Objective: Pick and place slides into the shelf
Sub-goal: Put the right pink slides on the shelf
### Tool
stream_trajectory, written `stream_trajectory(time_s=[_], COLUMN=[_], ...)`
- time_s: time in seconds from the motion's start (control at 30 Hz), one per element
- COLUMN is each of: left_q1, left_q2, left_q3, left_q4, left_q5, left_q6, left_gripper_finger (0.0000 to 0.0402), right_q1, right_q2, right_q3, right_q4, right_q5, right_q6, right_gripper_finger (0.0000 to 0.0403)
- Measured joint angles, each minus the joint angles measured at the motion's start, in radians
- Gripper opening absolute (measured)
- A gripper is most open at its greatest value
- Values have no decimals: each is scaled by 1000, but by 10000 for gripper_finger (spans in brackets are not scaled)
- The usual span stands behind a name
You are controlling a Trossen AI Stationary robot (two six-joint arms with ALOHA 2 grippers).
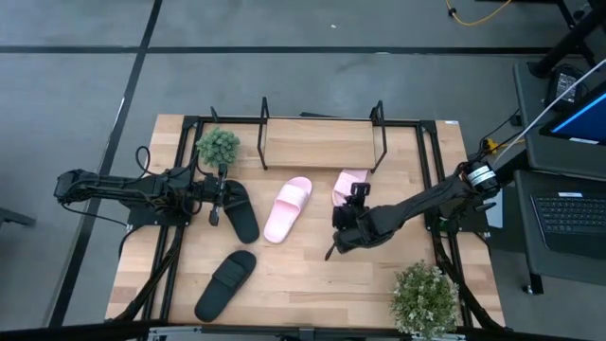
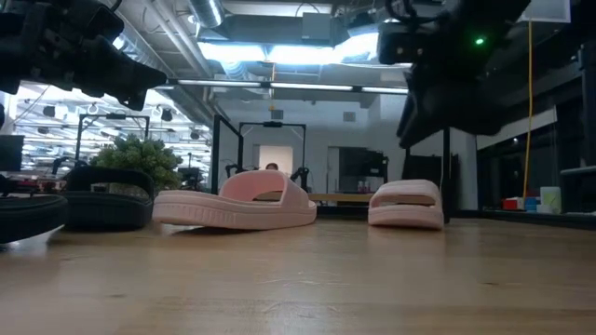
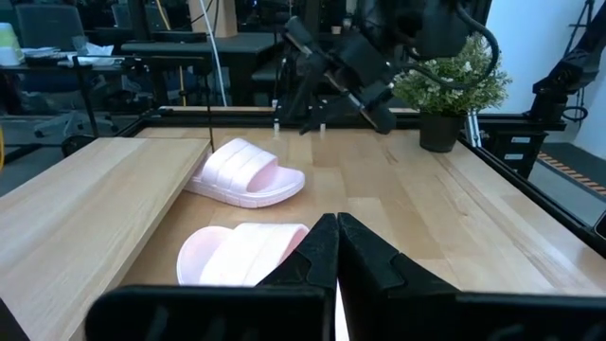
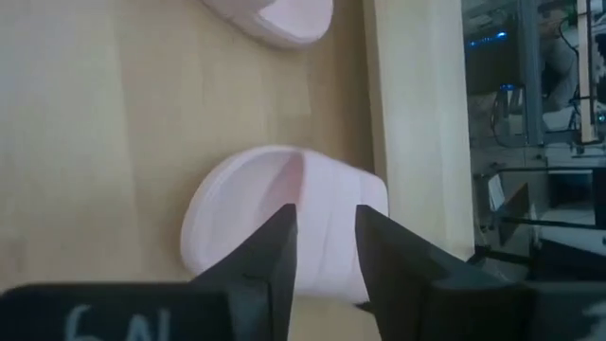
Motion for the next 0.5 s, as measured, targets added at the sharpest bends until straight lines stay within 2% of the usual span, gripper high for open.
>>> stream_trajectory(time_s=[0.3, 0.5], left_q1=[0, 0], left_q2=[0, 0], left_q3=[0, 0], left_q4=[0, 0], left_q5=[0, 0], left_q6=[3, 4], left_gripper_finger=[0, 0], right_q1=[50, 56], right_q2=[0, 1], right_q3=[2, 95], right_q4=[-3, -34], right_q5=[-2, -7], right_q6=[50, 50], right_gripper_finger=[98, 98])
